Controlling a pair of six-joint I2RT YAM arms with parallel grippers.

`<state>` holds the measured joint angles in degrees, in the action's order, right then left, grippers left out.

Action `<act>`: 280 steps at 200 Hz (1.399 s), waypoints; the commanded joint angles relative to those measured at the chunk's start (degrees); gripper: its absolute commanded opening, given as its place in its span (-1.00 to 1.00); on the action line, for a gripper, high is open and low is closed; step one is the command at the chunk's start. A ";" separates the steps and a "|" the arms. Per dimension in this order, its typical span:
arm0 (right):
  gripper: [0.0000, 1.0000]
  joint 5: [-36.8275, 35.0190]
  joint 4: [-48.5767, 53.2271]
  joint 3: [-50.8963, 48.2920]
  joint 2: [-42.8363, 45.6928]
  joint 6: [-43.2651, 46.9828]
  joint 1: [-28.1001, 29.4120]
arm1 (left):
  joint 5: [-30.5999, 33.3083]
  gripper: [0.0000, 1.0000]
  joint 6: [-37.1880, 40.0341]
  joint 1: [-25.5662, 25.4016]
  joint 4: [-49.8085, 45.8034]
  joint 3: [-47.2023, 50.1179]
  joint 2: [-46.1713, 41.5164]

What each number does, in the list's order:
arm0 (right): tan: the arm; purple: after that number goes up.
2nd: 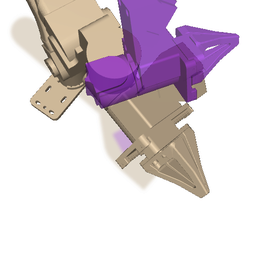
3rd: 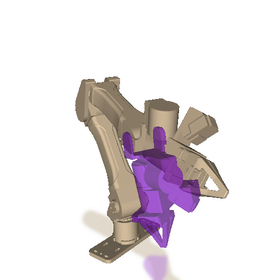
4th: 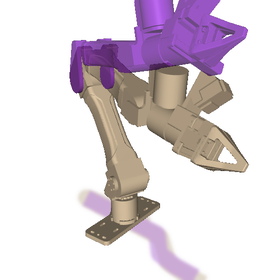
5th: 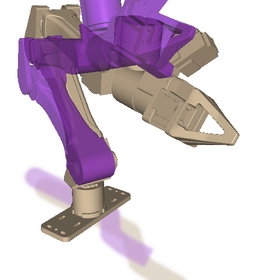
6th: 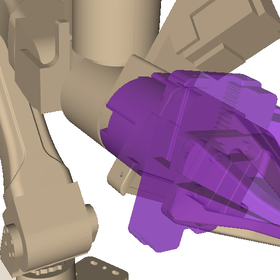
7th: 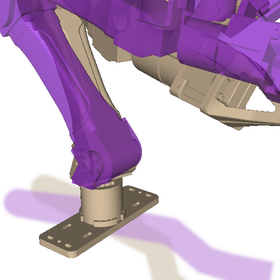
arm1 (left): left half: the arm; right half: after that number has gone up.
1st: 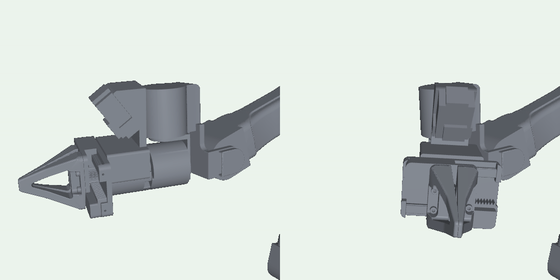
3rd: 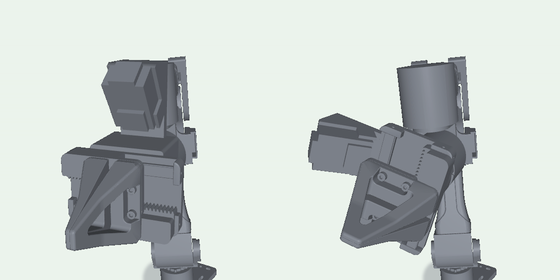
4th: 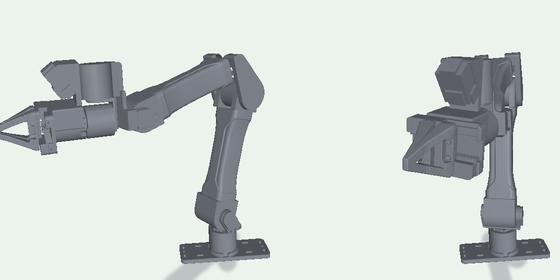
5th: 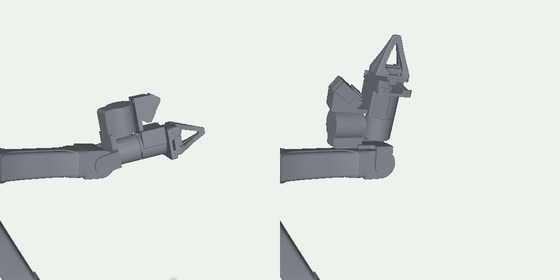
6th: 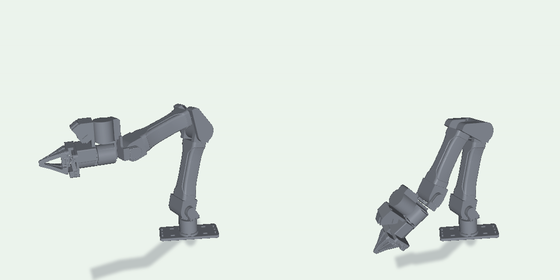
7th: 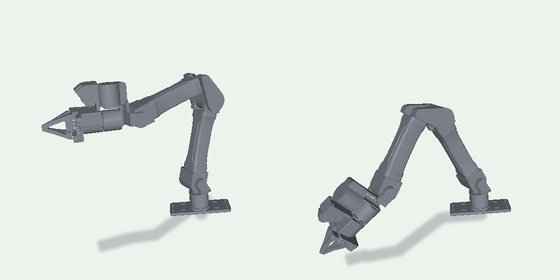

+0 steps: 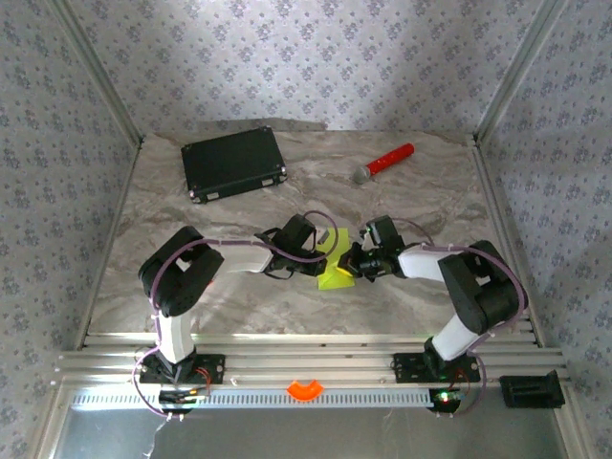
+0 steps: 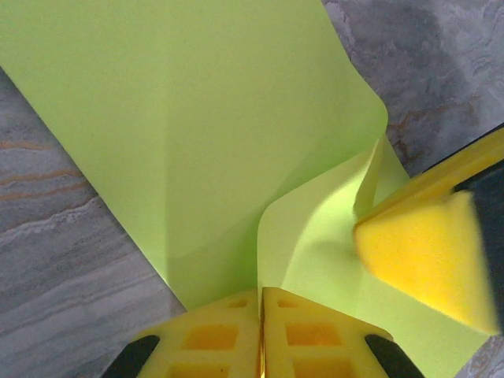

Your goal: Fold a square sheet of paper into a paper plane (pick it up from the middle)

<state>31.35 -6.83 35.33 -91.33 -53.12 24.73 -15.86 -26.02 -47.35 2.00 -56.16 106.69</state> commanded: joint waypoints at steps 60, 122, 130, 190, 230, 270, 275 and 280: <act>-1.00 -4.00 3.67 1.83 -3.52 3.29 -3.72 | -0.45 -0.81 1.50 0.02 -5.87 -1.49 2.99; -0.99 0.42 1.54 1.65 -1.12 3.47 -7.07 | -0.58 -0.81 2.01 0.00 -6.99 -1.32 3.34; -0.97 1.17 2.17 2.48 -0.23 3.95 -6.79 | -0.57 -0.81 2.03 -0.02 -7.01 -1.28 3.34; -0.99 -0.58 3.94 5.15 -2.65 4.17 -1.10 | -1.01 -0.81 2.11 -0.04 -7.19 -1.86 3.87; -0.99 -1.94 4.18 2.72 -5.96 4.87 -2.83 | -1.02 -0.81 2.64 0.03 -7.75 -2.02 4.04; -0.99 -0.18 1.78 1.01 -4.64 4.27 -6.98 | -1.01 -0.81 2.99 0.00 -8.42 -1.77 4.43; -0.99 -0.13 1.65 0.90 -4.50 4.19 -7.33 | -1.06 -0.81 2.95 -0.02 -8.39 -1.76 4.49; -0.98 -0.11 1.63 0.94 -4.31 4.17 -7.69 | -1.02 -0.81 3.04 -0.07 -8.33 -1.74 4.57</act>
<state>33.85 -6.50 37.87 -96.05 -49.47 19.70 -17.15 -24.43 -47.35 -0.14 -58.70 108.29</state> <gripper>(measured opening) 0.051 0.096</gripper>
